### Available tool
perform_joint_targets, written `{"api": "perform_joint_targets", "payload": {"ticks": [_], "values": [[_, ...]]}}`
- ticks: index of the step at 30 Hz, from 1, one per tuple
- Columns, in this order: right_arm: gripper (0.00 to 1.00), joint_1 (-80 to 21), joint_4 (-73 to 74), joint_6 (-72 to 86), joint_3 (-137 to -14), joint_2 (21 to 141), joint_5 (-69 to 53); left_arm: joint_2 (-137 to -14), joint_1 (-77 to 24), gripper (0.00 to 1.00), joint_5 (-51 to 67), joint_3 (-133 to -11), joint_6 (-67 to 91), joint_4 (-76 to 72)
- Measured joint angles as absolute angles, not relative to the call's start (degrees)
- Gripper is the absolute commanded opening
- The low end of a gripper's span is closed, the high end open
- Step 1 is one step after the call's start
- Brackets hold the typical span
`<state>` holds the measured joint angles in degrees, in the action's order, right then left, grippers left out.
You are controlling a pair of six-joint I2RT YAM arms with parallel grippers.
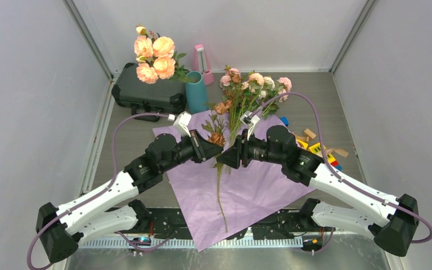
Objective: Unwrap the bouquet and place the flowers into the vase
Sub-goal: Insert the fake flower into the vase.
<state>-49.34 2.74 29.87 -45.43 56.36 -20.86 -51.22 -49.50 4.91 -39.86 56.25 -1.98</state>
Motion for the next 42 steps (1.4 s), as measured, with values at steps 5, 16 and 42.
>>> {"api": "perform_joint_targets", "payload": {"ticks": [5,16,42], "values": [[0.76,-49.4,4.8,29.2,-45.4,54.3,-18.8,-51.6,-49.5,0.00,3.2,-42.8,52.0,2.9],[0.93,-49.4,11.9,27.7,-43.0,46.4,-6.4,-53.0,-47.7,0.00,0.3,-60.1,28.9,16.3],[0.99,-49.4,16.4,28.2,-35.9,34.1,9.1,-55.8,-26.4,0.00,-11.6,-57.6,15.1,-20.7]]}}
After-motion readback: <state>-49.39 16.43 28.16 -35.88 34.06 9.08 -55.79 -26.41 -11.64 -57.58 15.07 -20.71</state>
